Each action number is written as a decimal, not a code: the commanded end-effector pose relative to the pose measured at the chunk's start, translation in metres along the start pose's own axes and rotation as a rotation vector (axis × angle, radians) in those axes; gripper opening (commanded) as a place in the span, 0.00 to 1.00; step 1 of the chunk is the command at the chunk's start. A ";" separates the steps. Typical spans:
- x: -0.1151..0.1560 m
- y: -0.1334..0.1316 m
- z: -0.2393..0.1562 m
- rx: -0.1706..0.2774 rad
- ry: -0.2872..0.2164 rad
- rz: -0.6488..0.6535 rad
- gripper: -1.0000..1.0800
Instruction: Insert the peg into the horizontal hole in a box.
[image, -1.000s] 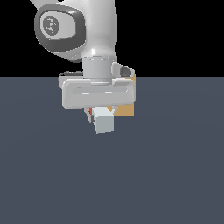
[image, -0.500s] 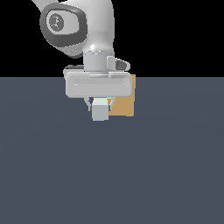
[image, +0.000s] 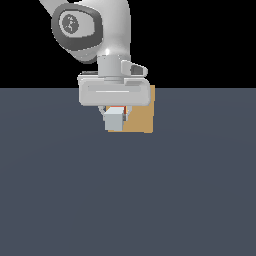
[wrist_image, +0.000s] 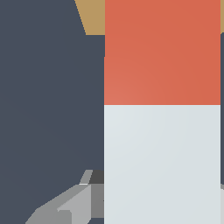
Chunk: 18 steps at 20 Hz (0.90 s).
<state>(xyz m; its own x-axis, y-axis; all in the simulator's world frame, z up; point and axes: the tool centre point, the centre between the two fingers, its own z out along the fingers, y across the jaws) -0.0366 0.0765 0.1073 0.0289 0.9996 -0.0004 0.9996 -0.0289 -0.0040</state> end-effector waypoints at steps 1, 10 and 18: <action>0.003 0.002 -0.003 -0.004 0.001 0.016 0.00; 0.005 0.001 -0.002 -0.001 0.000 0.023 0.00; 0.005 0.003 -0.004 -0.003 0.001 0.024 0.00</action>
<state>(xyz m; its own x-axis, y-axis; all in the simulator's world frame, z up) -0.0339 0.0812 0.1099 0.0531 0.9986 0.0003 0.9986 -0.0531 -0.0034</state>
